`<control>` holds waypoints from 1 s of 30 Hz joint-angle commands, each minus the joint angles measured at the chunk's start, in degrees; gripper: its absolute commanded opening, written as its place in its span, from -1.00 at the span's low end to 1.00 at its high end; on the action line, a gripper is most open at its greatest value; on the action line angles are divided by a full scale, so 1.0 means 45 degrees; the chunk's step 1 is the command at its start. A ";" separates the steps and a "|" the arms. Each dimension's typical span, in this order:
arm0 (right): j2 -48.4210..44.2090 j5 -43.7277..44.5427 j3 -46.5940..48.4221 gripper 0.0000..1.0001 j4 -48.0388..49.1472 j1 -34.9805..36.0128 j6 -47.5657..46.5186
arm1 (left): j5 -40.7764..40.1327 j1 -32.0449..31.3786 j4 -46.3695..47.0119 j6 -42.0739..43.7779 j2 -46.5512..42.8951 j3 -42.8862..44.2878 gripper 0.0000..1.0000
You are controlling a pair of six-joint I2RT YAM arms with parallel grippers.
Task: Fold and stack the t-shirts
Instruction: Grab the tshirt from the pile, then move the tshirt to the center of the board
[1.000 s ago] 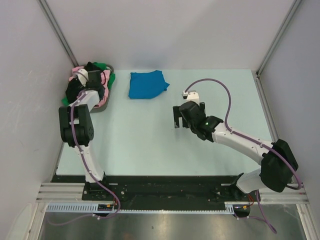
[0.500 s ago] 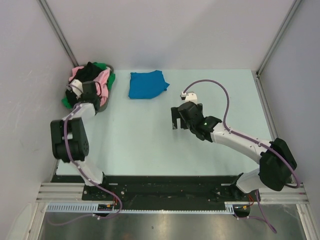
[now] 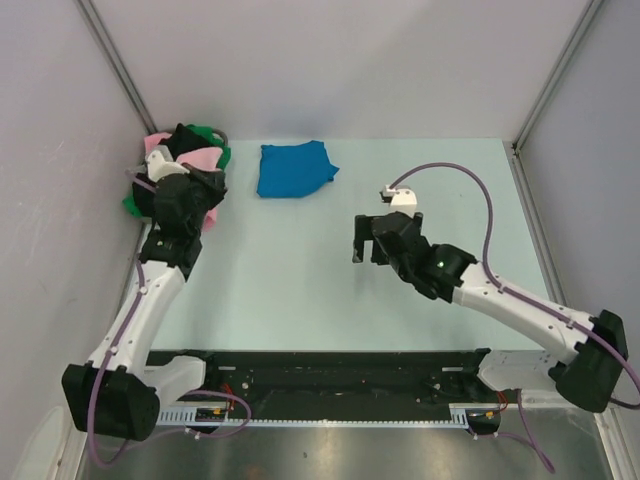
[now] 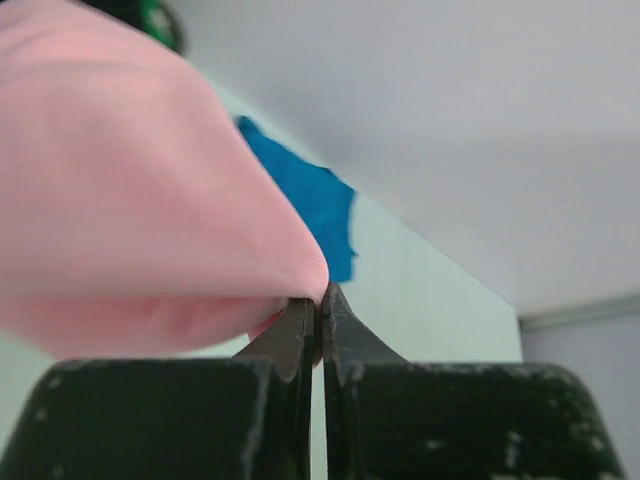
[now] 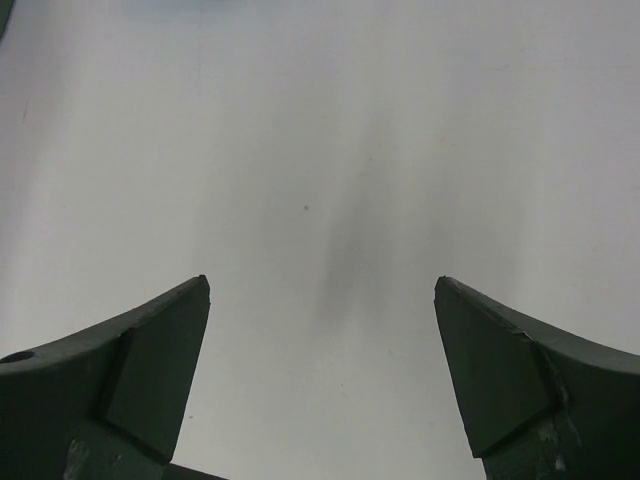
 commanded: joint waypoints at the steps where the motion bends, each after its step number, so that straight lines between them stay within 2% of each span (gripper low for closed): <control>1: -0.1727 0.1941 0.0058 0.99 -0.1363 -0.0011 0.0856 | 0.3281 -0.1654 0.0255 0.0691 -0.0739 0.1522 -1.00; 4: -0.3017 0.2879 0.0058 0.99 -0.1851 -0.0264 0.1051 | 0.5059 -0.3059 0.0332 0.1433 -0.0467 0.2558 -1.00; 9: -0.4521 0.2940 0.0058 0.99 -0.2495 -0.1104 0.1169 | 0.6374 -0.5231 -0.0154 0.2099 0.0548 0.4317 -1.00; 15: -0.5070 0.2940 0.0097 0.99 -0.3122 -0.1769 0.1363 | 0.6320 -0.7595 0.0410 0.2100 0.2480 0.3344 -1.00; 18: -0.5031 0.2998 0.0136 0.99 -0.3259 -0.1788 0.1461 | 0.7056 -0.8494 0.2569 0.1478 0.4158 0.2075 -0.97; 19: -0.5012 0.3018 0.0136 0.99 -0.3278 -0.1808 0.1462 | 0.7330 -0.8922 0.3004 0.1397 0.4801 0.1937 -0.77; 20: -0.4973 0.2999 0.0156 0.99 -0.3298 -0.1827 0.1462 | 0.7352 -0.9158 0.3085 0.1280 0.5794 0.2013 -0.23; 21: -0.4934 0.2999 0.0253 1.00 -0.3356 -0.1808 0.1442 | 0.7314 -0.9354 0.3144 0.1163 0.6229 0.2052 0.04; 22: -0.4934 0.3018 0.0292 0.99 -0.3415 -0.1808 0.1404 | 0.7197 -0.9723 0.3261 0.1123 0.6466 0.2052 0.99; 25: -0.4875 0.3193 0.0371 0.99 -0.3610 -0.1789 0.1267 | 0.6653 -1.0039 0.3458 0.1219 0.6411 0.1799 0.99; 28: -0.4700 0.3467 0.0390 1.00 -0.3864 -0.1828 0.1130 | 0.5794 -1.0059 0.2348 0.1785 0.5397 0.1857 1.00; 30: -0.4583 0.3546 0.0390 0.99 -0.4117 -0.1828 0.1169 | 0.5207 -1.0059 0.0806 0.2252 0.4908 0.2208 1.00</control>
